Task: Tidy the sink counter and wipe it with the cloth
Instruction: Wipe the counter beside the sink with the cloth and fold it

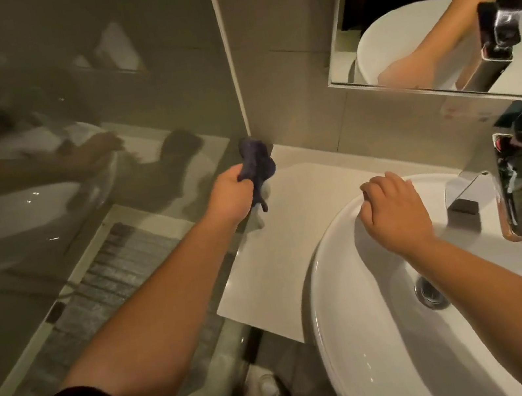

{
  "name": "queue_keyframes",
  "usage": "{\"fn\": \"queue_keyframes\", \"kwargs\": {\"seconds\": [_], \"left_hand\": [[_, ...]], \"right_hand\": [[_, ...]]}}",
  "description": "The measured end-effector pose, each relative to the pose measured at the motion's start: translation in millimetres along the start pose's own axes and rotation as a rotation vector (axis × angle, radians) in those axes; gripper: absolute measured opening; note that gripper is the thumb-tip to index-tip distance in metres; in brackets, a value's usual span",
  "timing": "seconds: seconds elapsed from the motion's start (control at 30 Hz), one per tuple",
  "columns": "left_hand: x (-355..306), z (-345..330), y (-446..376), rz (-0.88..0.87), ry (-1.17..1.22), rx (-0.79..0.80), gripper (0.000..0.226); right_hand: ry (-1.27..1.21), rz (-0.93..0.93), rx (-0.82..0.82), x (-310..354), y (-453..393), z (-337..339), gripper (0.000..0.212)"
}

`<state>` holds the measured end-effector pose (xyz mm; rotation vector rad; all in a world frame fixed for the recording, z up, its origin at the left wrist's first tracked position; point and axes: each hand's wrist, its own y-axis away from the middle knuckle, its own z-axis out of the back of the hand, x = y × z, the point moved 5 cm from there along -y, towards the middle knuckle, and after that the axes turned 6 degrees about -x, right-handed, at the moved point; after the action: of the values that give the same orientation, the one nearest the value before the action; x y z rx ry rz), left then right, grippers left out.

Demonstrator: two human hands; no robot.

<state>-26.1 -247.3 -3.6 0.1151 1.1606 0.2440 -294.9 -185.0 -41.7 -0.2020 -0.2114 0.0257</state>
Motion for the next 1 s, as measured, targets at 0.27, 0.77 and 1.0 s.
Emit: {"fn": "queue_keyframes", "kwargs": {"seconds": [0.27, 0.77, 1.0], "left_hand": [[8, -83, -101, -0.449, -0.664, 0.096, 0.054], [97, -54, -20, -0.650, -1.131, 0.385, 0.065], [138, -10, 90, -0.502, -1.144, 0.417, 0.068]], "right_hand": [[0.042, -0.021, -0.021, -2, -3, -9, 0.038], [-0.002, -0.039, -0.067, -2, -3, -8, 0.037], [-0.059, -0.032, 0.045, -2, 0, -3, 0.047]]}}
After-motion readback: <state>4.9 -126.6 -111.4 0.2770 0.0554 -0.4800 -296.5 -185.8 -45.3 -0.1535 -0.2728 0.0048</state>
